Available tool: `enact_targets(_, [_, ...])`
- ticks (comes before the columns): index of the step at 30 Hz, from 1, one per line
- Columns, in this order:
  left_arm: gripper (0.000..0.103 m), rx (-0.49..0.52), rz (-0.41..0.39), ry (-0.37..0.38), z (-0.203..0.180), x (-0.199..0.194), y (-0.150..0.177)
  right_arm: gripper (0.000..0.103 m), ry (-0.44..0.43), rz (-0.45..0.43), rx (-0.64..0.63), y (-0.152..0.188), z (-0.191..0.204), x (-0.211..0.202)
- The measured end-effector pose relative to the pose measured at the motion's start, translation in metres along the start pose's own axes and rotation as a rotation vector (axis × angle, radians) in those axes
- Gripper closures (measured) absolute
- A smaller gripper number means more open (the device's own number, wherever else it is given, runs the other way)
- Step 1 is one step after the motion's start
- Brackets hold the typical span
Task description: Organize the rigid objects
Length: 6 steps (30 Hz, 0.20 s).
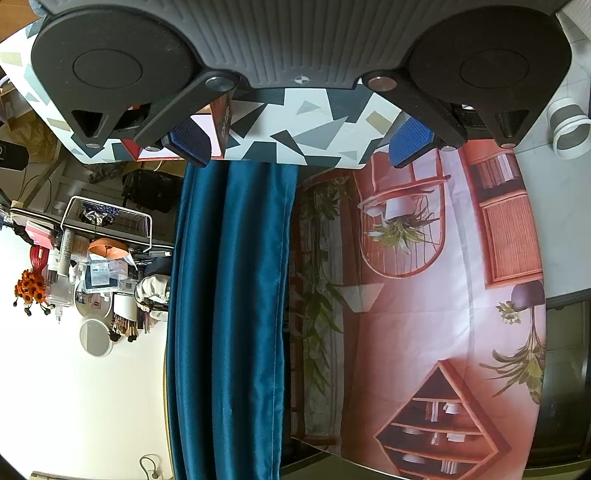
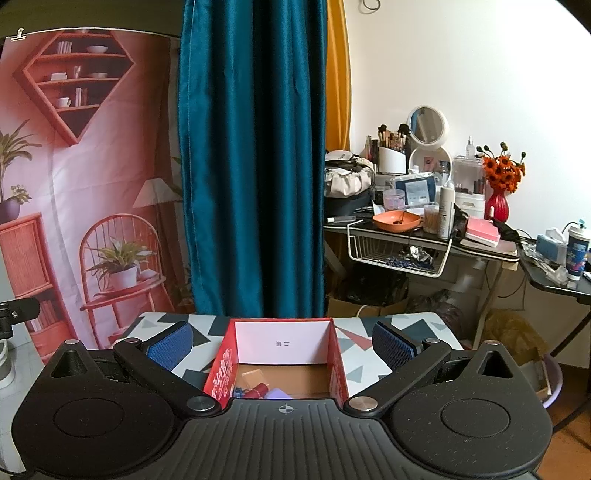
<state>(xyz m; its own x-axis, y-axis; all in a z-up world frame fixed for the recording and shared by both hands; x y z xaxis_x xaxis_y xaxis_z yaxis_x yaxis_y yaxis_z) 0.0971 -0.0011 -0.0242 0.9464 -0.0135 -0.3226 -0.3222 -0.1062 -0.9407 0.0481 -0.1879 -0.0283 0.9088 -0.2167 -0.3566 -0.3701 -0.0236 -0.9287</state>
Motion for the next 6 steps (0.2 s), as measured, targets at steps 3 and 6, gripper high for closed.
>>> enact_targets(3, [0.000,-0.003,-0.002,0.000,0.0004,-0.0006,-0.0007,0.000,0.000,0.001,0.000,0.0002,0.0001,-0.0001])
enact_targets(6, [0.000,-0.005,-0.005,-0.003,0.0012,-0.0008,-0.0008,0.000,0.001,0.001,-0.002,0.0000,-0.0002,0.0000])
Point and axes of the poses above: each gripper's, at about its wrist camera, not at the fingertips, and x roughly the way its jaws point, z to its left, y to its underside, the point moved 10 cm from there along x, roughly the way its jaws point, and after that the axes turned 9 degrees about -x, right-handed, at the moved point
